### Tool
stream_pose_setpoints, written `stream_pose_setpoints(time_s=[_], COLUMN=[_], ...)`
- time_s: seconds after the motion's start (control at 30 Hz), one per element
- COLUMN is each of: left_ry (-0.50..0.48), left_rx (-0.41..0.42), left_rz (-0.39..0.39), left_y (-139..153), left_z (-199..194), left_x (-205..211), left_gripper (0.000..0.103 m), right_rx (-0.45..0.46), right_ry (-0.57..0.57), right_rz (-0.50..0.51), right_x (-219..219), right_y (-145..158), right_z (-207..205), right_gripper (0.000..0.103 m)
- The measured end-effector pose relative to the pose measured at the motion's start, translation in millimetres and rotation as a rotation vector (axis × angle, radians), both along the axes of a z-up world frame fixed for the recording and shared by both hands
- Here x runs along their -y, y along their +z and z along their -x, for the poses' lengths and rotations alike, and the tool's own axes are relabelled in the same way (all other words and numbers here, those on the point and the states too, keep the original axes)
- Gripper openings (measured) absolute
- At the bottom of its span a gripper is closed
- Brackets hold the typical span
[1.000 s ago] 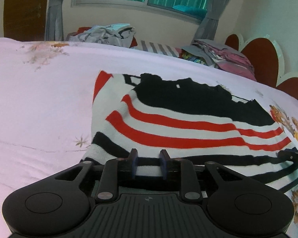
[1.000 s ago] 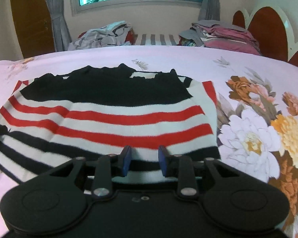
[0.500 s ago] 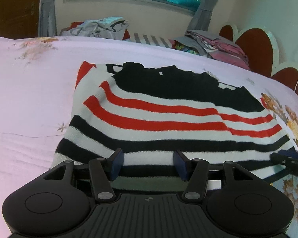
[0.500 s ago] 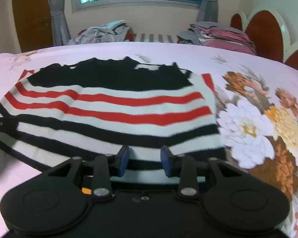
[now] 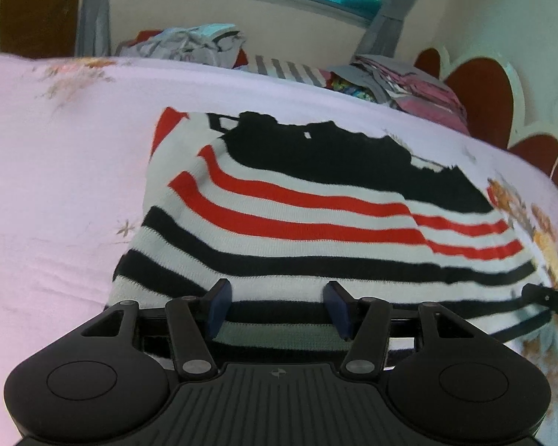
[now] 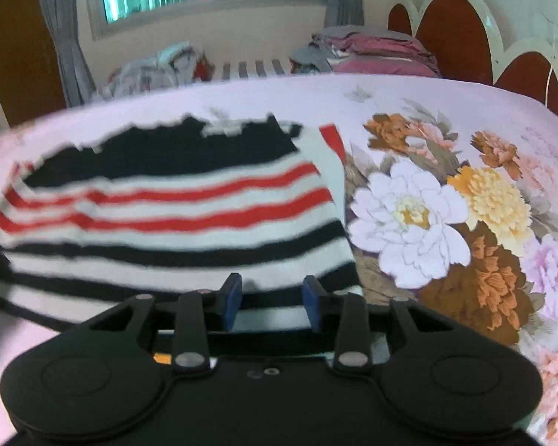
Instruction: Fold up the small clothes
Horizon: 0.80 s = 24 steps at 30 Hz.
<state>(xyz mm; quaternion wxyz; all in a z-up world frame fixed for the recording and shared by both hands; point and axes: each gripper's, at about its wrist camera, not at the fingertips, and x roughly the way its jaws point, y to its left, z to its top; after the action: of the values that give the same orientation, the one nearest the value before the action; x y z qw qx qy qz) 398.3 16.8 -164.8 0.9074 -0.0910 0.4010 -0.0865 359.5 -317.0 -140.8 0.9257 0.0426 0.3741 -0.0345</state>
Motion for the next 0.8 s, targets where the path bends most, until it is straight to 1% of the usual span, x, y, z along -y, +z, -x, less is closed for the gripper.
stream_pose_setpoints(time_s=[0.1,0.23,0.37,0.43,0.47,0.5,0.53,0.63,0.67,0.8], left_ry=[0.025,0.044,0.075,0.110,0.133,0.142,0.143,0.120,0.125,0.155], left_rx=[-0.001,0.051,0.052,0.013,0.006,0.020,0.027,0.019,0.013,-0.011], left_rz=[0.045,0.046,0.036,0.021,0.047,0.071,0.077,0.025,0.025,0.060], left_y=[6,16,11,0,-8,-11,-12,-9,-6,3], left_z=[2,-9,-37,-50,-54,-53,-53,-53,-52,-38], left_x=[-7,-7,-8,-13,-20,-24,-25,-17,-16,-21], left_gripper=[0.058,0.063,0.064,0.064,0.064,0.064,0.064,0.064,0.064,0.066], right_rx=[0.033,0.054,0.046,0.038,0.032,0.027,0.022,-0.011,-0.026,-0.008], right_ry=[0.042,0.100,0.150,0.178,0.192,0.204,0.218,0.241,0.249,0.263], right_rz=[-0.012,-0.036,-0.044,-0.047,-0.043,-0.039,-0.035,-0.030,-0.028,-0.033], right_x=[-12,-31,-54,-66,-71,-75,-78,-84,-85,-85], right_y=[13,22,16,10,7,4,0,-8,-12,-10], right_z=[-4,-23,-49,-60,-65,-68,-72,-78,-81,-81], right_gripper=[0.036,0.038,0.038,0.038,0.038,0.038,0.038,0.038,0.038,0.039])
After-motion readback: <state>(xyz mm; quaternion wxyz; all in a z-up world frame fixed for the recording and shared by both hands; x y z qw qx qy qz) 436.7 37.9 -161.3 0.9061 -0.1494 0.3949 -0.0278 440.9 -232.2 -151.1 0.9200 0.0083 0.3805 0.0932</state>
